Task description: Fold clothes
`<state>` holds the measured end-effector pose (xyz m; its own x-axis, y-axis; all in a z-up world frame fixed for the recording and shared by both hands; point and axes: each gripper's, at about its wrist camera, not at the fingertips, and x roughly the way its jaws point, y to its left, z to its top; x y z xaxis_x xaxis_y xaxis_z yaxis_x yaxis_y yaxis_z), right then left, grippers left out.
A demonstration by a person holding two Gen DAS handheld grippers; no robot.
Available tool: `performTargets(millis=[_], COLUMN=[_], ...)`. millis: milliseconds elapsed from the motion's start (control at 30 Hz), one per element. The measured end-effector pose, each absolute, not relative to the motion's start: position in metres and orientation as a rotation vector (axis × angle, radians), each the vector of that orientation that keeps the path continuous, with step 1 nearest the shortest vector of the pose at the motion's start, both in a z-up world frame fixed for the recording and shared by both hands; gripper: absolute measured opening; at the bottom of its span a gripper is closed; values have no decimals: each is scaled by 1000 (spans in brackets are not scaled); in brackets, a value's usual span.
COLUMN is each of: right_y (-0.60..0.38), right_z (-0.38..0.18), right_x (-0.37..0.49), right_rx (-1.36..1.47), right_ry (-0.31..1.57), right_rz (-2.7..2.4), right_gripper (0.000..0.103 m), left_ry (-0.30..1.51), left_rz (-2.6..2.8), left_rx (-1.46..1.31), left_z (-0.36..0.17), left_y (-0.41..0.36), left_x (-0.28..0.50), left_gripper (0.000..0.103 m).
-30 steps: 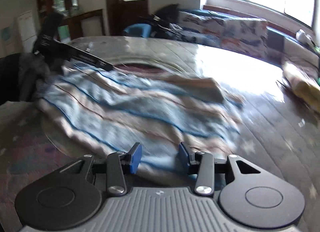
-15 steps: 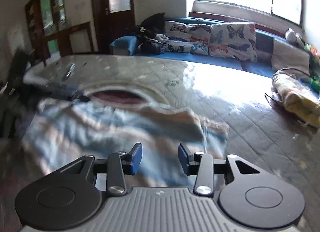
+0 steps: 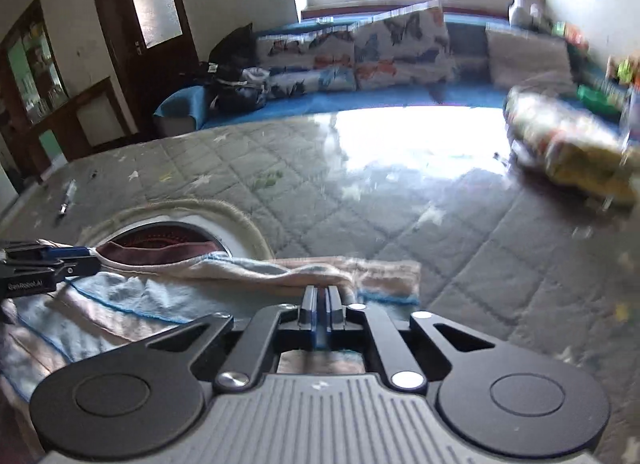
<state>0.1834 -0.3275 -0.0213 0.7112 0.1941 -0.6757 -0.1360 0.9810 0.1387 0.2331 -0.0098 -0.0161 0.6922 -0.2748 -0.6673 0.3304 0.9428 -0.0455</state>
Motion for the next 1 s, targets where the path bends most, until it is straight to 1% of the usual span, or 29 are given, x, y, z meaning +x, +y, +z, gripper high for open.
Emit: performTargets(millis=[167, 233, 300, 333, 367, 400, 433, 500, 567, 667, 800, 900, 933, 1000], right_y=[-299, -296, -297, -300, -302, -303, -303, -300, -297, -291, -289, -289, -290, -290], right_z=[-22, -29, -36, -36, -36, -34, -33, -30, -29, -32, -37, -38, -38, -38], right_x=[193, 204, 212, 213, 213, 213, 212, 205, 199, 195, 197, 196, 196, 195], right_rx=[-7, -10, -6, 10, 32, 38, 39, 13, 6, -10, 7, 20, 22, 22], right_ry=[749, 773, 776, 770, 771, 769, 766, 751, 745, 738, 744, 739, 739, 738], right_rz=[250, 237, 207, 198, 189, 185, 181, 195, 213, 231, 227, 222, 222, 224], right_gripper=[4, 4, 2, 2, 2, 3, 4, 13, 18, 19, 23, 23, 23, 23], left_ry=[733, 732, 734, 734, 732, 727, 718, 704, 696, 685, 670, 695, 699, 699], left_rz=[-337, -341, -344, -342, -339, -334, -326, -315, -319, -324, -332, -298, -289, -274], left_rx=[81, 81, 78, 75, 72, 68, 64, 56, 52, 45, 36, 15, 3, -15], left_z=[-16, -16, -16, -15, -14, -12, -11, -8, -7, -5, -3, -9, -10, -10], left_y=[-10, -9, -7, -5, -3, 0, 3, 9, 12, 17, 23, 33, 37, 46], left_x=[233, 233, 233, 233, 232, 231, 229, 224, 216, 206, 191, 198, 201, 205], left_gripper=[35, 35, 35, 36, 41, 46, 46, 46, 46, 44, 44, 44, 42, 33])
